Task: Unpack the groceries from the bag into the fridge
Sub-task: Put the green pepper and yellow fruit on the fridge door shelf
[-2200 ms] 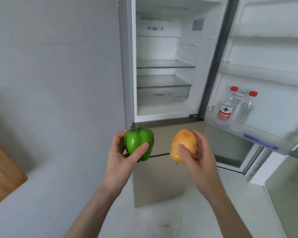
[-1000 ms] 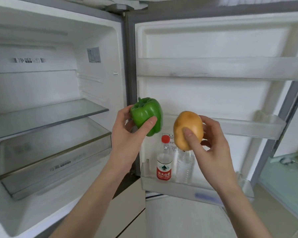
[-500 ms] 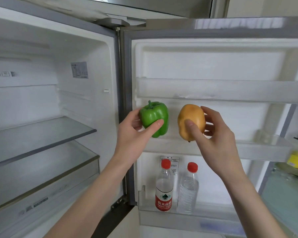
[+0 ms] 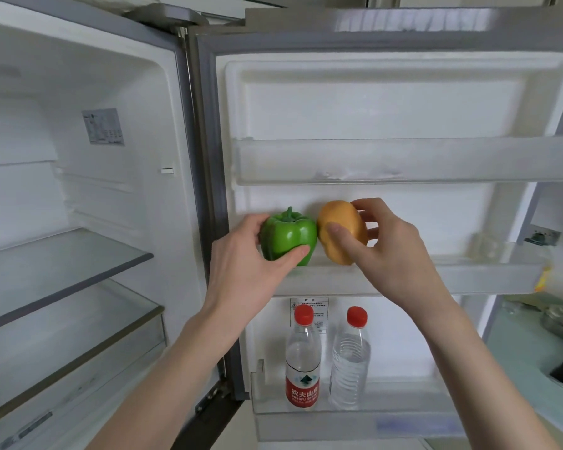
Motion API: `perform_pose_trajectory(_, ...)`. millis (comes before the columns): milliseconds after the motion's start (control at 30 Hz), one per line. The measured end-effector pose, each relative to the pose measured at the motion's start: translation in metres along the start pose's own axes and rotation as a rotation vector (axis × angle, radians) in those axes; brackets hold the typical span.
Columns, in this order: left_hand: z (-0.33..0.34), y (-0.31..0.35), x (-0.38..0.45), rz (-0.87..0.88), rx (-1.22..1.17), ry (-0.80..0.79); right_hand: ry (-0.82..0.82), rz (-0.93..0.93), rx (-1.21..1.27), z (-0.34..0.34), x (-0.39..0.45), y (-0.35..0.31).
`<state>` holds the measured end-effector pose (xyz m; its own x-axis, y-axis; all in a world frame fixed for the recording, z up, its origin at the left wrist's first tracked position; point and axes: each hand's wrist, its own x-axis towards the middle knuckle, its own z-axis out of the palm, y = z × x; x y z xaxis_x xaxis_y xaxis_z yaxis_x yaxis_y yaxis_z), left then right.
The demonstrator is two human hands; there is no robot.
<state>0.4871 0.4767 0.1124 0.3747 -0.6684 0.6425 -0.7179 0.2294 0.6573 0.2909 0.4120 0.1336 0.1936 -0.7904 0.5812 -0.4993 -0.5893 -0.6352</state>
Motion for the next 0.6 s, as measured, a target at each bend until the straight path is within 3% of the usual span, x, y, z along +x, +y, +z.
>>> perform_pose_trajectory(267, -0.002, 0.001, -0.001, 0.071, 0.122, -0.021, -0.115, 0.006, -0.352, 0.001, -0.003, 0.002)
perform_pose_trajectory(600, -0.005, 0.005, -0.001, -0.041, -0.014, -0.128, -0.236, 0.064, -0.384, -0.006, 0.003, 0.004)
